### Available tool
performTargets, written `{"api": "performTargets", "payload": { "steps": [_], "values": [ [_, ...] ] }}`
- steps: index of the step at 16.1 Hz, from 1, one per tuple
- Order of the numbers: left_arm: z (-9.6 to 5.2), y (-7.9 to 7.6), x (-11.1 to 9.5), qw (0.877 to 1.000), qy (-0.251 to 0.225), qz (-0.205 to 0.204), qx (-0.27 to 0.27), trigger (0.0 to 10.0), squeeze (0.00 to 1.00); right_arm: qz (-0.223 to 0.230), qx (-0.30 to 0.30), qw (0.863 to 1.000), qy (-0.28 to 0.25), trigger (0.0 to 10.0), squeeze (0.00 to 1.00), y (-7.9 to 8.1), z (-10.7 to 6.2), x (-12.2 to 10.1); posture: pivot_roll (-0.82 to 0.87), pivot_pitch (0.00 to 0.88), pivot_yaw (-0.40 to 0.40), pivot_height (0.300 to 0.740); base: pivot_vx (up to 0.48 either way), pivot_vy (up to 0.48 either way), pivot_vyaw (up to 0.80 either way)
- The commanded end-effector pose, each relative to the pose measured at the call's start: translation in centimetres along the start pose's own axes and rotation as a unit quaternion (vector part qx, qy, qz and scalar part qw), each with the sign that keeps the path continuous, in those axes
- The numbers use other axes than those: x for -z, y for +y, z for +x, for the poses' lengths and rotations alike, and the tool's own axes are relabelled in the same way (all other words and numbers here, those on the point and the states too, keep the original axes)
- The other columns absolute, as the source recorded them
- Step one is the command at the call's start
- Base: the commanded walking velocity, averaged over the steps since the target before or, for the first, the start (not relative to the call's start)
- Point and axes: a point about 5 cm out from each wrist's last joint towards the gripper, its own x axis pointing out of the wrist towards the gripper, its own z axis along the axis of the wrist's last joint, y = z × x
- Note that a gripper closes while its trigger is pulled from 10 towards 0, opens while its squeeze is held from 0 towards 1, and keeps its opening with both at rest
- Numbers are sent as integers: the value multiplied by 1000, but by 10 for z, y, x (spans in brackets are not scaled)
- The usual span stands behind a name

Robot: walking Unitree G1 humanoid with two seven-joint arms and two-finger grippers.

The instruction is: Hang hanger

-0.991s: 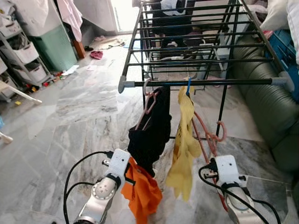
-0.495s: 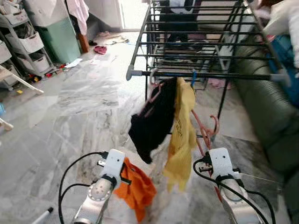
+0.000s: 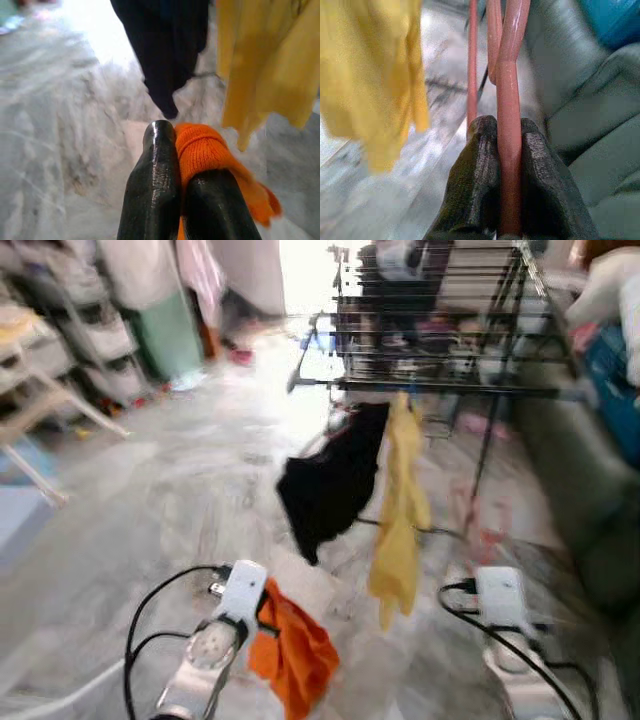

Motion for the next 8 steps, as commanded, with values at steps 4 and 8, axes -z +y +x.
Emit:
{"api": "performTargets", "payload": {
  "steps": [4,8],
  "values": [
    [0,-3,0,1000,0,-3,10,10000,0,2,16,999,-49,10000,0,-2,2,-21,-152,0,79,740,0,0,0],
    [1,-4,0,1000,4,-3,16,10000,0,4,12,999,-34,10000,0,0,0,-14,-157,0,83,740,-128,0,0]
  ]
}}
